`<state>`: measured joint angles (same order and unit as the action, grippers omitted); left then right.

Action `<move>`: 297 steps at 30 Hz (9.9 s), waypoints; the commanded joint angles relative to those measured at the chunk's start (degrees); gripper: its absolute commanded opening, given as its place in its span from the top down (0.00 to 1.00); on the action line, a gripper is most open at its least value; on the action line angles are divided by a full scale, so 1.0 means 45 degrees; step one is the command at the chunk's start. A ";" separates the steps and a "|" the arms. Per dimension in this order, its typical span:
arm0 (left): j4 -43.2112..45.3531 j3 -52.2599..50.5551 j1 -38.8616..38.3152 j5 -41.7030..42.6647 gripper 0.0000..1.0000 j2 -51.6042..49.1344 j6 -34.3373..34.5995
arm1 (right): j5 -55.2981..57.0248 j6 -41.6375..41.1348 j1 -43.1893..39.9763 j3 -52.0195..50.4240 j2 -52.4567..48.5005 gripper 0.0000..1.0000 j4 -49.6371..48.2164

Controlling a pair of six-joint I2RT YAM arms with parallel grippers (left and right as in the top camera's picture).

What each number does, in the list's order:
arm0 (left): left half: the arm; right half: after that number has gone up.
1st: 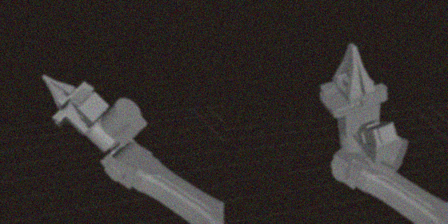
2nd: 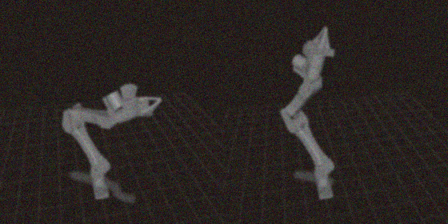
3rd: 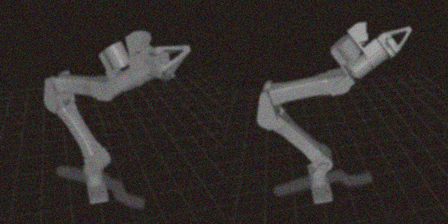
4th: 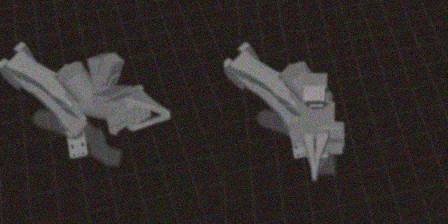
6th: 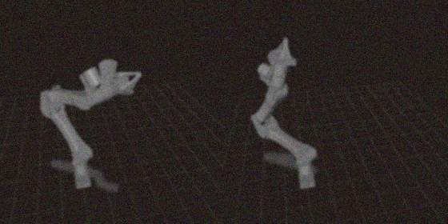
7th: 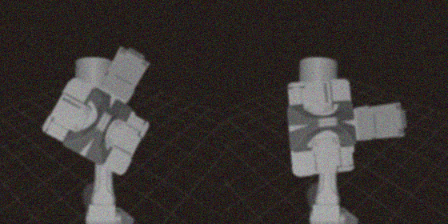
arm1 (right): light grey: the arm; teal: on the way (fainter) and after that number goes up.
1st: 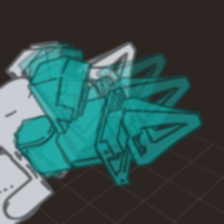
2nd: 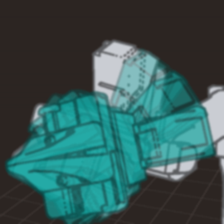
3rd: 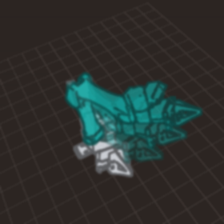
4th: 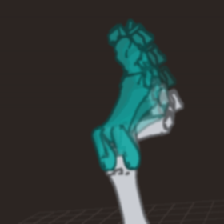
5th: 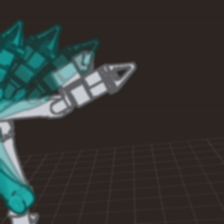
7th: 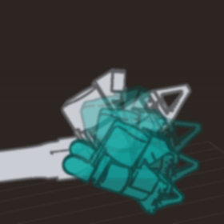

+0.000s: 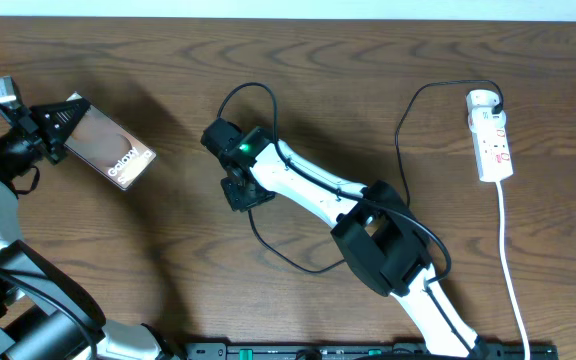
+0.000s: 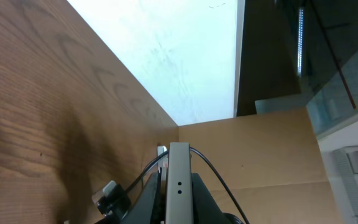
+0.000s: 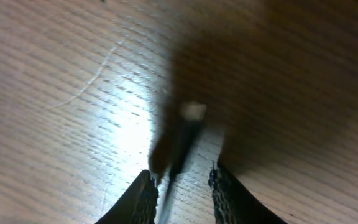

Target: Plug charger to phone and switch on socket

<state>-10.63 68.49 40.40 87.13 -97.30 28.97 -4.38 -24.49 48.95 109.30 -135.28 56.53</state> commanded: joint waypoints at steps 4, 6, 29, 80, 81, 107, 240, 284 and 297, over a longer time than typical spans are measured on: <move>0.0010 -0.0005 0.0019 0.0646 0.93 0.0262 0.0291 | 0.0520 -0.0087 0.0024 0.0121 -0.0942 0.75 0.0214; 0.0010 -0.0005 0.0019 0.0646 0.93 0.0262 0.0287 | 0.0665 -0.0102 0.0024 0.0121 -0.0981 0.75 0.0253; 0.0005 -0.0005 0.0019 0.0646 0.92 0.0262 0.0102 | 0.0083 -0.1268 -0.0073 0.0214 -0.0986 0.99 0.0393; -0.0287 -0.0005 -0.0544 0.0651 0.93 0.0262 -0.0049 | -1.3848 1.5144 -0.2744 0.5027 -0.0826 0.99 0.9058; -0.0287 -0.0005 -0.0733 0.0651 0.93 0.0262 -0.0049 | -1.3886 1.5208 -0.2686 0.5027 -0.0826 0.99 0.9049; -0.0083 -0.0005 -0.4367 0.0651 0.93 0.0262 -0.0967 | -1.5081 1.6558 -0.2390 0.5032 -0.0826 0.99 0.8961; 0.3249 -0.0005 -0.4269 0.0651 0.93 0.0257 -0.0243 | -1.8923 1.3629 -0.2856 0.2045 -0.0913 0.99 0.2667; 0.1253 -0.0010 -0.4556 0.0646 0.93 0.0253 -0.2069 | -1.8909 1.3624 -0.2871 0.2045 -0.0913 0.99 0.2667; 0.2686 -0.0005 -0.4541 0.0175 0.93 0.0253 -0.1608 | -1.8501 1.3488 -0.2856 0.2045 -0.0913 0.99 0.2676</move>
<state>0.64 68.34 20.03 88.20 -97.30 21.37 -86.11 36.58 36.45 118.41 -139.50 68.51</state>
